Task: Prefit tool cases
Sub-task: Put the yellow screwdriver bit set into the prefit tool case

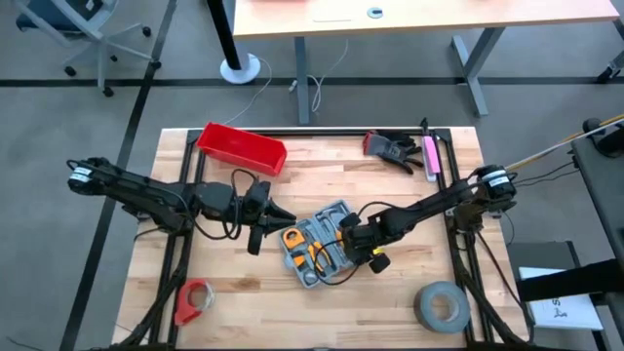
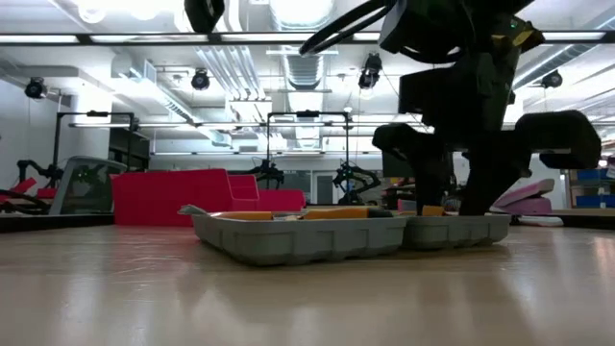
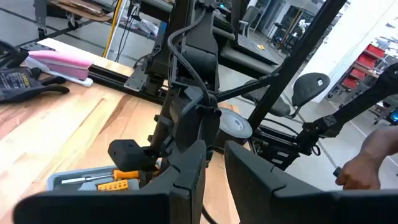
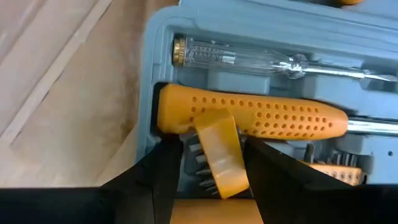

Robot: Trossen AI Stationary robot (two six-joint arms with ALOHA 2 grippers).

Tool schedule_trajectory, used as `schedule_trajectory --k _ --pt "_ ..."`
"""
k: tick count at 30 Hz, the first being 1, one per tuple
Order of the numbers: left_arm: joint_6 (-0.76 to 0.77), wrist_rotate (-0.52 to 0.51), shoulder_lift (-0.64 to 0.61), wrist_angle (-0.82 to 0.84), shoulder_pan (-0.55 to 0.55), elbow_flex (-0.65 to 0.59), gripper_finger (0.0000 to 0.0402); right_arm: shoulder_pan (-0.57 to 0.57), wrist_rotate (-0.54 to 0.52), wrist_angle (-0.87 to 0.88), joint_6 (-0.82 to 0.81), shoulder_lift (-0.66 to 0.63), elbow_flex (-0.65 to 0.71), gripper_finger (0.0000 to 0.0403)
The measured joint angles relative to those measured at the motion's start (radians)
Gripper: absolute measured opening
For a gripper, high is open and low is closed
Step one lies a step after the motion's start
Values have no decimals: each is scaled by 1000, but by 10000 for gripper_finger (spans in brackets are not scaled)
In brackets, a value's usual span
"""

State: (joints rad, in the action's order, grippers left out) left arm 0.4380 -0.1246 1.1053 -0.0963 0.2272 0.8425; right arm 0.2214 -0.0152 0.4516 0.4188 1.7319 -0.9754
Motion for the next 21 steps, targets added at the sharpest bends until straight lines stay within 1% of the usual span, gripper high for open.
schedule_trajectory --k 6,14,16,21 --pt "3 0 0 1 0 0 66 -2 1 -28 -2 14 -1 133" --pt "6 0 0 3 0 0 66 -3 -7 -34 -42 10 -2 62" --pt "6 0 0 3 0 0 66 -6 -6 -31 -64 9 -7 56" --pt "8 0 0 3 0 0 66 -6 -6 -16 -82 11 -28 62"
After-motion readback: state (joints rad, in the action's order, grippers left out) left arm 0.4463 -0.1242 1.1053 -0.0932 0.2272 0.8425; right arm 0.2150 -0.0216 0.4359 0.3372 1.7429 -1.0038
